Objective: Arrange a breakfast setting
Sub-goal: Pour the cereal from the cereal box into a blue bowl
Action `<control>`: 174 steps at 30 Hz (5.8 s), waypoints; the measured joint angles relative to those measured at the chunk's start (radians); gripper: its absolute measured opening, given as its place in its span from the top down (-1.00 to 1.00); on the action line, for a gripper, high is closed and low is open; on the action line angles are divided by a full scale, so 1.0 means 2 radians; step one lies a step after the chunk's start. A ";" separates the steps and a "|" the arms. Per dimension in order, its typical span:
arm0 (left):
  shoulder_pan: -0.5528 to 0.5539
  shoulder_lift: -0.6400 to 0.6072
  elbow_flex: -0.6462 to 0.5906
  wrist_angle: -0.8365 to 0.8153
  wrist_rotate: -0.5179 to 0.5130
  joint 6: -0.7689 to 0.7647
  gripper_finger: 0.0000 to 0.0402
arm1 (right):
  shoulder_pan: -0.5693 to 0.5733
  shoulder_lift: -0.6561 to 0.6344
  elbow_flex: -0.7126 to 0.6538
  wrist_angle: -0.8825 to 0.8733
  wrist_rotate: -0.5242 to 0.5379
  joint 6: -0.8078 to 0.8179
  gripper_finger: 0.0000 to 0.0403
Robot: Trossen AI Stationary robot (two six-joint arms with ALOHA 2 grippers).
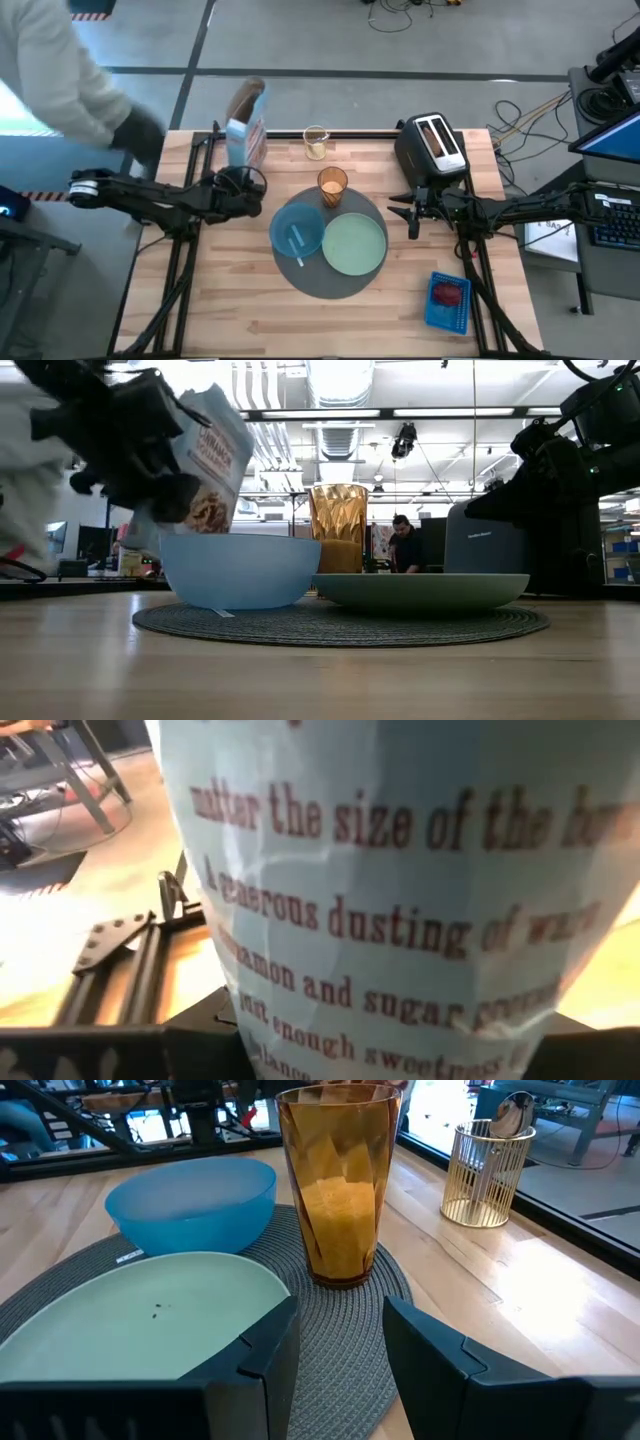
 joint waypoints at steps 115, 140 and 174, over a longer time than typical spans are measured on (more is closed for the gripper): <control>-0.243 0.041 0.512 -0.522 0.780 -0.189 0.11 | 0.000 0.000 0.000 0.000 0.000 0.000 0.33; -0.112 0.056 0.512 -0.523 0.914 -0.108 0.05 | 0.000 0.000 0.000 0.000 0.000 0.001 0.33; -0.022 0.068 0.512 -0.523 0.992 -0.095 0.04 | 0.000 0.000 0.000 0.000 0.000 0.000 0.33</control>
